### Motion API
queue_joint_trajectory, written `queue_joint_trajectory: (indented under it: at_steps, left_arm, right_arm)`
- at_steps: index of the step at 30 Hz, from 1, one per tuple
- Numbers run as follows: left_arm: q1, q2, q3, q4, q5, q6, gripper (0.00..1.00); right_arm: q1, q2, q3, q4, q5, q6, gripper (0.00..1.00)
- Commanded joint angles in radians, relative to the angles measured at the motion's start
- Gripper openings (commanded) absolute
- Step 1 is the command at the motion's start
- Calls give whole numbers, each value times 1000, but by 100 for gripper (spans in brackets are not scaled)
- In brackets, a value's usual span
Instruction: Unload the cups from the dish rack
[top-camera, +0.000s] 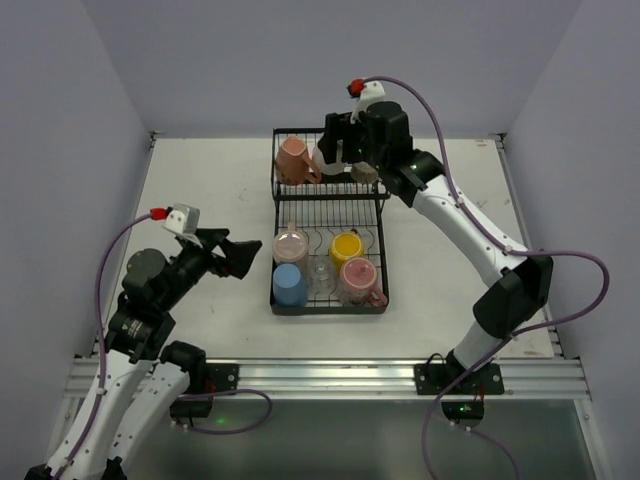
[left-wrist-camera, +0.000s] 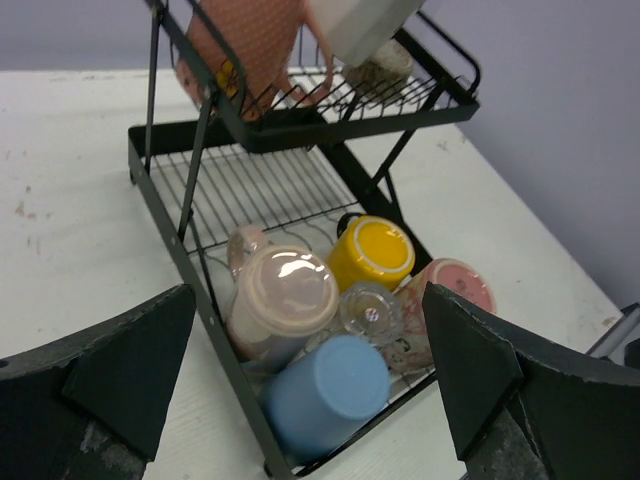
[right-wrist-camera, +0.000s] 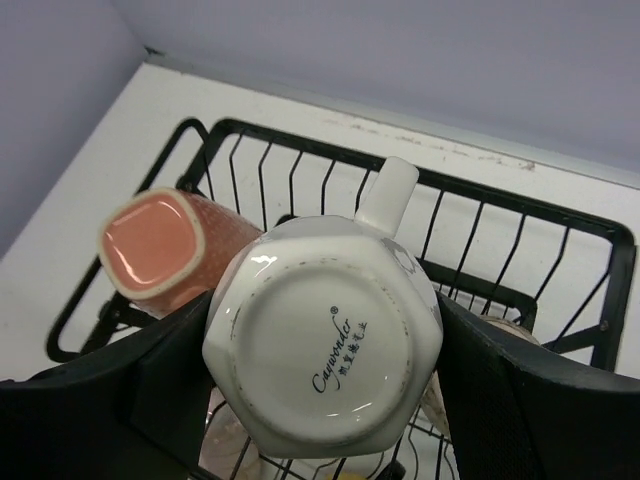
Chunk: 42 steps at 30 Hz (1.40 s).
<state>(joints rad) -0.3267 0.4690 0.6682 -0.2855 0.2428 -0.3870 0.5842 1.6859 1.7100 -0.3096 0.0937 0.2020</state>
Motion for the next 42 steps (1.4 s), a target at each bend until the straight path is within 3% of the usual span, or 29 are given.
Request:
queue_joint_trajectory:
  at_steps: [1,5,8,12,17,24,34,40,42]
  left_arm:
    - [5,19,94,123,99,-105,100]
    - [5,49,120,206,191,-246,100]
    - [5,74,119,322,251,-366,99]
    - [5,117,55,579,383,-561,87]
    - [2,204,-7,818,472,-792,84]
    - [-2,229,2,842,461,-813,83]
    - [-6,257,-13,845,475,-803,78]
    - [-6,270,-7,879,441,-779,64]
    - [-6,270,-12,911,426,-780,52]
  right_arm:
    - [-3,-147,40,253,61,100,11]
    - [-3,-190,65,251,72,146,11]
    - [-3,-262,-21,285,48,210,9]
    - [-3,-475,-299,446,-60,391,8]
    - [16,-627,-541,622,-190,643,8]
    - [103,-634,-644,728,-259,740,8]
    - [215,-505,-638,825,-313,784,8]
    - [243,-437,-658,912,-350,855,8]
    - [244,-431,-673,946,-351,873,8]
